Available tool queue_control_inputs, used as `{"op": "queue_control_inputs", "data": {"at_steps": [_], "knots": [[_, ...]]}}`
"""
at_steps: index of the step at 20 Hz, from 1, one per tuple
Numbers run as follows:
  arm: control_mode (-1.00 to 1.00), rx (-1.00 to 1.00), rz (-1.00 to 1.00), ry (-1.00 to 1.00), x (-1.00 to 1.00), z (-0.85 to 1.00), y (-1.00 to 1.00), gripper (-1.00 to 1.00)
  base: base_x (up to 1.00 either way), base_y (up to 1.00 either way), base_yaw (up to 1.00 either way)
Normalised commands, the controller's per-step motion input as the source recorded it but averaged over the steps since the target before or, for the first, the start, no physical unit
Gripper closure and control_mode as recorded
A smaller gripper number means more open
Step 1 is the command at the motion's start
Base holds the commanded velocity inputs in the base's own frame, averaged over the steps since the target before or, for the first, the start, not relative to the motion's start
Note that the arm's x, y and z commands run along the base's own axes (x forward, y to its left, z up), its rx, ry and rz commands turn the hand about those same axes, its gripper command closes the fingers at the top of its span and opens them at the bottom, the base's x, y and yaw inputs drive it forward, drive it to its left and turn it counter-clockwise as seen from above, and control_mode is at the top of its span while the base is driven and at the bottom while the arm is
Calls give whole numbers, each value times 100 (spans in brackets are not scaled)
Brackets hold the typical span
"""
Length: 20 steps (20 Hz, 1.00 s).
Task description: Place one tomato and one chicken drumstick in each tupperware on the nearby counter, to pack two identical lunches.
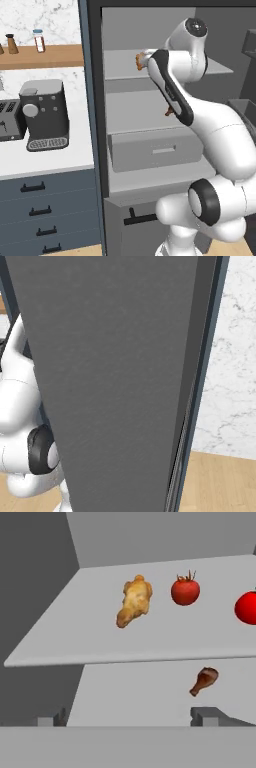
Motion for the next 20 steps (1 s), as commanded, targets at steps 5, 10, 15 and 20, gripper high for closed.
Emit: {"op": "queue_control_inputs", "data": {"at_steps": [5, 10, 15, 20], "knots": [[-100, 0, 0, 0, 64, -9, 0, -100, 0, 0, 0], [-100, 0, 0, 0, 59, -26, 0, -100, 0, 0, 0], [-100, 0, 0, 0, 70, -35, 0, -100, 0, 0, 0], [-100, 0, -3, -1, 77, -25, 8, -100, 0, 0, 0]]}}
